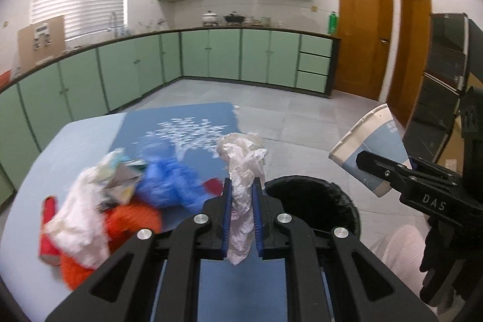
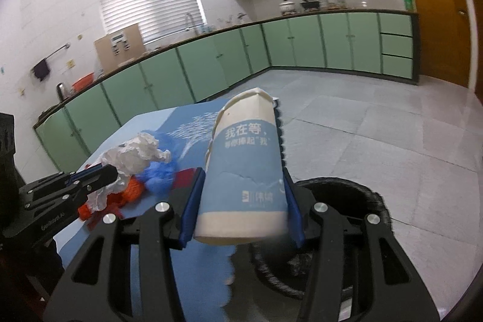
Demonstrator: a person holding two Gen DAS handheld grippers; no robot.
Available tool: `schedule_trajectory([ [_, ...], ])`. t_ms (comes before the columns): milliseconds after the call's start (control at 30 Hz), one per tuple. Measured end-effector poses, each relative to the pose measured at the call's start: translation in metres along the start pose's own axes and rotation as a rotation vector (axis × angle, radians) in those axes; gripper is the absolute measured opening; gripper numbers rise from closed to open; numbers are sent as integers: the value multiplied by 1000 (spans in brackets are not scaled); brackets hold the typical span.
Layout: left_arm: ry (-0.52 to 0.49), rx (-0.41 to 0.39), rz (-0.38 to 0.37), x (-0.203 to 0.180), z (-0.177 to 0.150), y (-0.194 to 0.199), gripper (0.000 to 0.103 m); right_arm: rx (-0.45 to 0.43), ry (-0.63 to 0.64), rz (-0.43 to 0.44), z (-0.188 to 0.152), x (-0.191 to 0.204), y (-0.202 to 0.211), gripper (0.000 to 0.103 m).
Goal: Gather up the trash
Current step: 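Carry cup and tissue over the black bin and open both grippers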
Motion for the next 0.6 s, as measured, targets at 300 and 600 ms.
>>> schedule_trajectory([
  [300, -31, 39, -120, -58, 0, -64, 13, 20, -13, -115, -5, -70, -25, 48],
  [600, -42, 106, -167, -88, -13, -125, 13, 77, -52, -177, -23, -117, -66, 48],
])
Point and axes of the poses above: each gripper's, at about its wrist camera, not at the fingertips, and y roughly against the way its jaws point, x to its left, z to its top, the point moved 8 cm from there along -y, roughly the way its jaws point, and after that the axes turned 12 degrees about -x, right-handed, at the moved point
